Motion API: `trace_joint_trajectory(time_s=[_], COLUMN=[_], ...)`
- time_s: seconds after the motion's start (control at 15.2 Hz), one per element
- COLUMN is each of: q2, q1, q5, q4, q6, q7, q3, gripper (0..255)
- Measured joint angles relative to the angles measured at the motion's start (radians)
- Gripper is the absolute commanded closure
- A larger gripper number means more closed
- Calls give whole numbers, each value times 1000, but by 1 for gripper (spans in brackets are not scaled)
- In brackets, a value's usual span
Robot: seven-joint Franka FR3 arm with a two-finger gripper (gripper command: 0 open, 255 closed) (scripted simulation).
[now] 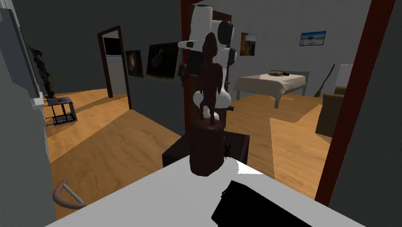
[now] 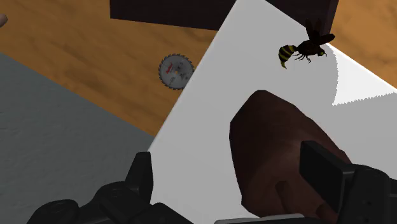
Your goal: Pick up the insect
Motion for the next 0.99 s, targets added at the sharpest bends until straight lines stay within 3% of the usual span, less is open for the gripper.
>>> trace_joint_trajectory(time_s=[0.26, 0.99], q2=[-23, -37], q1=[4, 37], q5=[27, 179], q4=[-67, -405], q6=[34, 315], q7=[36, 201], q3=[12, 79], gripper=[0, 0])
